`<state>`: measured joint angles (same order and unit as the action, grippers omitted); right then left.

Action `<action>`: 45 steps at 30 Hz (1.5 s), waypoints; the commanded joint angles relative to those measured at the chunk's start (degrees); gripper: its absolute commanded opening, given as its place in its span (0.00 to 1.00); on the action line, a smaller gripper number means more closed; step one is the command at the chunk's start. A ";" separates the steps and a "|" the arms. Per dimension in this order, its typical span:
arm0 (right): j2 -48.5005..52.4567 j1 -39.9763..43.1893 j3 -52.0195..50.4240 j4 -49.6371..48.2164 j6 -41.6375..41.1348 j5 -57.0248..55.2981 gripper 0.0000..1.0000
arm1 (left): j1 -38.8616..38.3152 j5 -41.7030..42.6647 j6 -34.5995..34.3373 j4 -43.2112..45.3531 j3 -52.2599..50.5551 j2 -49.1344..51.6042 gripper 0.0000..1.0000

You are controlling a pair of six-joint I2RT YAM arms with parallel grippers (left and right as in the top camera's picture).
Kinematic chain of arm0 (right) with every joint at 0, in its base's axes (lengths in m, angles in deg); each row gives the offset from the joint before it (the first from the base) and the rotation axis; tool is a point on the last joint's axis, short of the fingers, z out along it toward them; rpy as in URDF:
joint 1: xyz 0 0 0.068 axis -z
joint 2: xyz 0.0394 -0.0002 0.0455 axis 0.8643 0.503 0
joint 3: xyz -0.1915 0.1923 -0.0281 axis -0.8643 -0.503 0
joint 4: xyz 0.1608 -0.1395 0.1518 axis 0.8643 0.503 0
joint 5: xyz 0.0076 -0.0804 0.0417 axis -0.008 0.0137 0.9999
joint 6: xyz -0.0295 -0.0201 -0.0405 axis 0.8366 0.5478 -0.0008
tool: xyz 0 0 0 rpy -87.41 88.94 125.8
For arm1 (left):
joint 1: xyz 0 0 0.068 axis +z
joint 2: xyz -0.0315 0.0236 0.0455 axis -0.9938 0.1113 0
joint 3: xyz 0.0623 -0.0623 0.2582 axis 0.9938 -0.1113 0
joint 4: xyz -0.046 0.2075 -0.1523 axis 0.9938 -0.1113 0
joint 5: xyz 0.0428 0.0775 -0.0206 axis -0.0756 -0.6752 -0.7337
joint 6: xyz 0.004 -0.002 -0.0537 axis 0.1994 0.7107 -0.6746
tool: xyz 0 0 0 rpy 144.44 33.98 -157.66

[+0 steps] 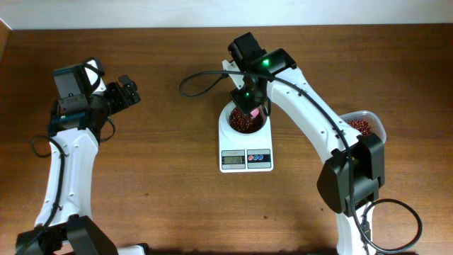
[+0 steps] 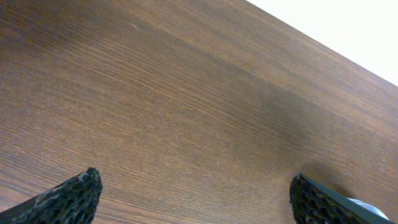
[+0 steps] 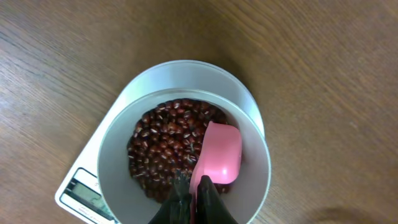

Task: Scoop item into bowl and weigh 50g on scale
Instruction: 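Tip the scoop down into the white bowl to pour beans, then carry the empty scoop right back into the bean tub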

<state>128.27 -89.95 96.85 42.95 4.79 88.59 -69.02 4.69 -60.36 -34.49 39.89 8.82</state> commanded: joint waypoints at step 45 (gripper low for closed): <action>-6.97 39.50 -1.03 23.54 6.25 55.17 0.04 | 0.20 -0.42 -0.55 0.11 0.79 0.09 0.99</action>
<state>126.85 -56.40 96.04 61.35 4.33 144.32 -69.02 4.69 -60.38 -34.51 39.89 8.82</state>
